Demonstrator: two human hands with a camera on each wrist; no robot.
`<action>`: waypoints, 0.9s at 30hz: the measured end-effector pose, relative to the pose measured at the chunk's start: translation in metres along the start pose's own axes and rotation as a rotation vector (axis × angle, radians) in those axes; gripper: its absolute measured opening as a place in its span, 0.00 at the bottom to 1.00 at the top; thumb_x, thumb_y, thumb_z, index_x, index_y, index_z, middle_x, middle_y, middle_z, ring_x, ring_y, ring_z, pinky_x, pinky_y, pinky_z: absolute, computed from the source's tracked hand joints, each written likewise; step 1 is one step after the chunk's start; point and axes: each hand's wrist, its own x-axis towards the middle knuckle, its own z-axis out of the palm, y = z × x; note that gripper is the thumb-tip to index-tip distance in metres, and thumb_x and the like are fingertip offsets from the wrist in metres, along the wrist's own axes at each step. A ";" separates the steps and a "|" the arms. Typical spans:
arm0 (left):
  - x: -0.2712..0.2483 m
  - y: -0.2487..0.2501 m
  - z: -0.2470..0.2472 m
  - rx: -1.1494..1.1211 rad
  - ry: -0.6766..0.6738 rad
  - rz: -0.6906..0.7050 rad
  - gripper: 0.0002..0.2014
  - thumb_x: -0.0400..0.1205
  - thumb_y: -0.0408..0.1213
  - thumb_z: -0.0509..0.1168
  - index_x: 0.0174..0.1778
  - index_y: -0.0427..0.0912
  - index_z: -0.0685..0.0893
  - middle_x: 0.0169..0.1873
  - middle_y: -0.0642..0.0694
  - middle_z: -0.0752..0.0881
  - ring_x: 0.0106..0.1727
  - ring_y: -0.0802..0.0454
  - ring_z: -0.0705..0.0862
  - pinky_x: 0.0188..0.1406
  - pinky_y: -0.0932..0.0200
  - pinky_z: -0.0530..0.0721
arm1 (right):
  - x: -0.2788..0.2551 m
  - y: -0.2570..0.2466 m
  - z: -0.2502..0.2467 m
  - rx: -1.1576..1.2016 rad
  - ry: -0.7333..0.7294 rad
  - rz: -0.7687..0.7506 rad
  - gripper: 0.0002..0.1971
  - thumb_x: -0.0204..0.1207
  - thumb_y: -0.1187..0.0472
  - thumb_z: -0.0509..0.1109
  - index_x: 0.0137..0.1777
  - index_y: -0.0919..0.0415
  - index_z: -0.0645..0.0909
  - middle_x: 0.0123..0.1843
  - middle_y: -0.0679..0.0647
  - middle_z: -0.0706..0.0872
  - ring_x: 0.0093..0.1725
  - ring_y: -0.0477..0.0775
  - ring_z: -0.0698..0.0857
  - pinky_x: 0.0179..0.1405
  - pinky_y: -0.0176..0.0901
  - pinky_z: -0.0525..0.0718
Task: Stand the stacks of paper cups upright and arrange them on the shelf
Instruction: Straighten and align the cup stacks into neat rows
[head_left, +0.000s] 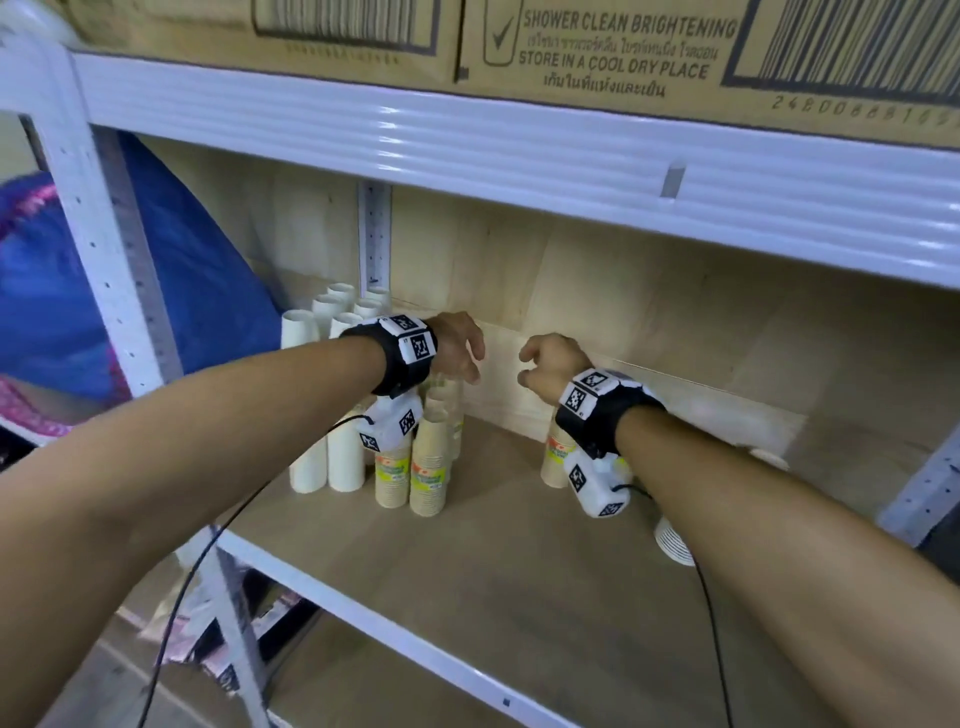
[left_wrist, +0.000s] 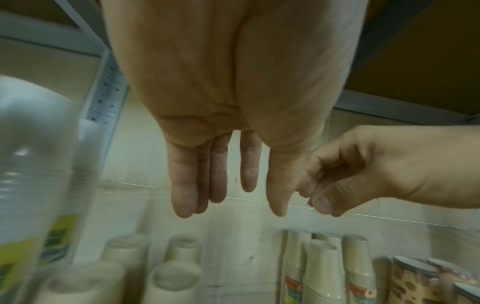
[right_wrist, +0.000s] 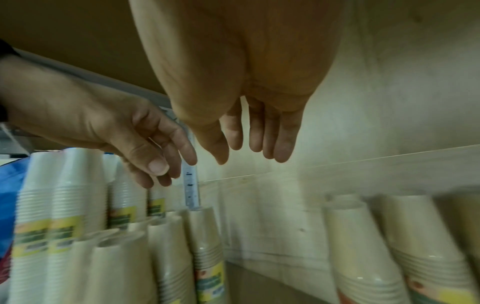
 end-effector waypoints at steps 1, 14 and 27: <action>-0.005 -0.007 -0.002 0.005 0.005 -0.007 0.17 0.74 0.42 0.77 0.58 0.51 0.85 0.51 0.53 0.76 0.48 0.51 0.79 0.39 0.62 0.77 | -0.002 -0.009 0.005 0.015 -0.012 -0.012 0.16 0.71 0.60 0.74 0.59 0.53 0.84 0.61 0.55 0.84 0.60 0.57 0.83 0.55 0.39 0.79; -0.034 -0.051 0.013 0.230 -0.094 -0.046 0.14 0.78 0.38 0.69 0.60 0.42 0.88 0.56 0.45 0.87 0.49 0.49 0.86 0.32 0.64 0.80 | -0.021 -0.065 0.053 0.128 -0.228 -0.091 0.15 0.67 0.52 0.79 0.52 0.57 0.87 0.49 0.51 0.84 0.50 0.54 0.84 0.46 0.40 0.81; -0.040 -0.050 0.022 0.466 -0.147 0.002 0.13 0.82 0.39 0.66 0.58 0.37 0.88 0.51 0.43 0.88 0.43 0.49 0.83 0.27 0.63 0.73 | -0.020 -0.077 0.074 0.064 -0.310 -0.062 0.17 0.63 0.53 0.79 0.51 0.55 0.85 0.53 0.53 0.86 0.52 0.56 0.85 0.51 0.47 0.85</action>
